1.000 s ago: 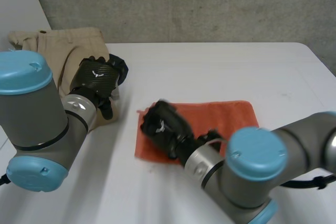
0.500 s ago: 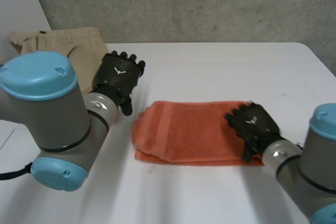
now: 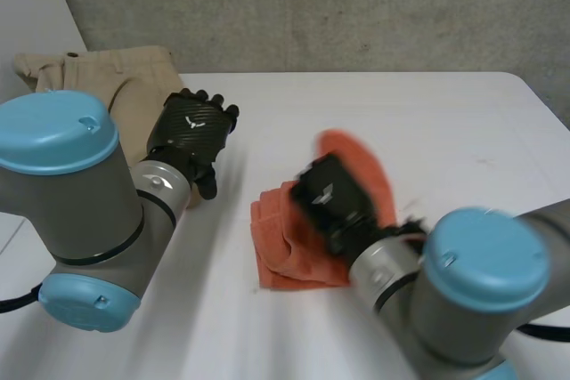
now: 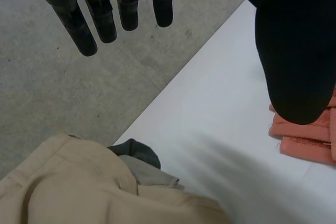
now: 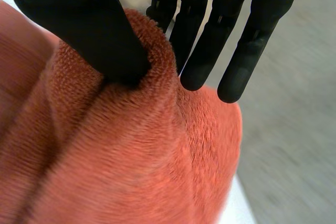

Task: Fold the laundry.

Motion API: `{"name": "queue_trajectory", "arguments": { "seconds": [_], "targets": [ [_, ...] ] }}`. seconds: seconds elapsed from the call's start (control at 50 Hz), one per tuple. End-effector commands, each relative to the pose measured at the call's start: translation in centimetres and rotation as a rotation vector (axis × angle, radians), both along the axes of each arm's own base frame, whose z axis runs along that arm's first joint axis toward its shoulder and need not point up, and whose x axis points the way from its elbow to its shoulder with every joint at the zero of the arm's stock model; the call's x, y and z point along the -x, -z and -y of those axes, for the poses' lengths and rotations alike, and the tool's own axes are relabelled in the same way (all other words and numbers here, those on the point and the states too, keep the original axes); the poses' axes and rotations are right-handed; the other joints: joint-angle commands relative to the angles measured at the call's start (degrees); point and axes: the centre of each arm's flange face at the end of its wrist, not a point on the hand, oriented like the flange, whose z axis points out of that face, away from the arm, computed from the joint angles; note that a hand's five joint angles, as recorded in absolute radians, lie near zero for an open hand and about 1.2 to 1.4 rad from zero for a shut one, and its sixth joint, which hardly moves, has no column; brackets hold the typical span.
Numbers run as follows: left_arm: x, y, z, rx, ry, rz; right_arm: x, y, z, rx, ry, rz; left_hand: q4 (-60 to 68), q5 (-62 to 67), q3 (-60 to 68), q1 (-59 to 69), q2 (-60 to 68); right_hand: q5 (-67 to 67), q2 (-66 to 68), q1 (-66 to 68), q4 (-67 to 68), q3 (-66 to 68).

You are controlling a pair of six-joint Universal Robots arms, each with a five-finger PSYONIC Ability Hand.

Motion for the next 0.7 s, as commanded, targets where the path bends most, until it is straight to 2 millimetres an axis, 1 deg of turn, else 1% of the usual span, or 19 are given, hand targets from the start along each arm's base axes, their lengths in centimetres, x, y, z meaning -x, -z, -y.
{"name": "queue_trajectory", "arguments": {
  "seconds": [0.02, 0.04, 0.08, 0.1, 0.12, 0.16, 0.2, 0.22, 0.3, 0.36, 0.4, 0.42, 0.44, 0.46, 0.52, 0.54, 0.62, 0.66, 0.7],
  "targets": [
    [-0.1, -0.1, 0.2, -0.011, -0.012, -0.044, -0.6, 2.1, -2.5, -0.147, -0.138, 0.032, -0.2, -0.5, -0.9, -1.2, -0.5, -9.1, -8.9, -3.3, -9.5, -9.1],
    [0.0, -0.2, 0.2, -0.013, -0.01, -0.059, -0.5, 1.6, -2.0, -0.181, -0.113, 0.082, -0.2, -0.5, -0.9, -1.2, -0.5, -31.1, -31.0, -25.3, -31.5, -31.2],
    [0.2, -0.6, 0.3, -0.015, -0.01, -0.108, 0.1, 0.3, -0.4, -0.205, -0.051, 0.146, -0.2, -0.5, -0.9, -1.2, -0.5, -52.1, -51.9, -46.3, -52.5, -52.2],
    [0.3, -0.8, 0.4, -0.016, -0.01, -0.124, 0.7, -0.4, 0.5, -0.215, -0.012, 0.184, -0.2, -0.5, -0.9, -1.2, -0.5, -56.9, -56.7, -51.1, -57.3, -56.9],
    [0.5, -0.9, 0.4, -0.017, -0.008, -0.139, 2.4, -1.8, 2.5, -0.239, 0.078, 0.262, -0.2, -0.5, -0.9, -1.2, -0.5, -57.0, -56.8, -51.2, -57.4, -57.1],
    [1.3, -1.4, 0.3, -0.014, 0.012, -0.178, 4.0, -2.9, 4.3, -0.272, 0.158, 0.338, -0.3, -0.7, -1.1, -1.3, -0.6, -57.0, -56.8, -51.2, -57.4, -57.1],
    [2.0, -1.2, 0.2, -0.025, 0.029, -0.196, 5.8, -3.8, 6.0, -0.339, 0.241, 0.422, -0.5, -0.8, -1.3, -1.5, -0.8, -57.0, -56.8, -51.2, -57.4, -57.1],
    [2.5, -1.1, 0.0, -0.031, 0.04, -0.202, 6.3, -3.9, 6.4, -0.367, 0.261, 0.439, -0.7, -1.0, -1.4, -1.7, -1.0, -57.0, -56.8, -51.2, -57.4, -57.1],
    [6.1, 0.0, -2.1, -0.059, 0.137, -0.218, 7.5, -4.4, 7.3, -0.47, 0.336, 0.44, -0.7, -1.0, -1.4, -1.7, -1.0, -57.0, -56.8, -51.2, -57.4, -57.1],
    [7.1, 1.0, -2.5, -0.085, 0.154, -0.217, 7.6, -4.7, 7.4, -0.533, 0.361, 0.406, -0.5, -0.8, -1.3, -1.5, -0.8, -57.0, -56.8, -51.2, -57.4, -57.1],
    [7.6, 2.2, -2.8, -0.128, 0.156, -0.22, 7.5, -4.0, 7.5, -0.578, 0.368, 0.379, -0.2, -0.5, -0.9, -1.2, -0.5, -57.0, -56.8, -51.2, -57.4, -57.1],
    [7.7, 2.7, -2.9, -0.148, 0.156, -0.219, 7.0, -2.9, 7.6, -0.626, 0.363, 0.346, 0.0, -0.3, -0.7, -1.0, -0.3, -57.0, -56.8, -51.2, -57.4, -57.1],
    [7.7, 3.1, -3.0, -0.165, 0.155, -0.221, 6.8, -2.5, 7.8, -0.645, 0.367, 0.334, 0.0, -0.3, -0.7, -1.0, -0.3, -57.0, -56.8, -51.2, -57.4, -57.1],
    [7.9, 4.2, -3.5, -0.209, 0.154, -0.211, 6.6, -2.2, 8.0, -0.66, 0.367, 0.326, 0.2, -0.2, -0.6, -0.8, -0.1, -57.0, -56.8, -51.2, -57.4, -57.1],
    [8.0, 5.9, -4.1, -0.267, 0.146, -0.17, 6.0, -0.7, 8.8, -0.712, 0.361, 0.293, 0.2, -0.2, -0.6, -0.8, -0.1, -57.0, -56.8, -51.2, -57.4, -57.1],
    [7.9, 7.1, -4.5, -0.298, 0.129, -0.134, 5.9, -0.5, 9.0, -0.721, 0.363, 0.287, 0.5, 0.2, -0.2, -0.5, 0.2, -57.0, -56.8, -51.2, -57.4, -57.1],
    [7.1, 9.3, -4.5, -0.342, 0.052, -0.053, 5.6, 1.4, 9.7, -0.772, 0.374, 0.246, 0.8, 0.5, 0.1, -0.2, 0.5, -57.0, -56.8, -51.2, -57.4, -57.1],
    [6.9, 9.8, -4.5, -0.353, 0.035, -0.022, 5.5, 2.4, 10.1, -0.787, 0.39, 0.222, 1.2, 0.8, 0.4, 0.2, 0.9, -57.0, -56.8, -51.2, -57.4, -57.1],
    [6.5, 10.5, -4.6, -0.365, 0.02, 0.029, 5.5, 2.9, 10.2, -0.799, 0.396, 0.211, 1.2, 0.8, 0.4, 0.2, 0.9, -57.0, -56.8, -51.2, -57.4, -57.1]
  ]
}}
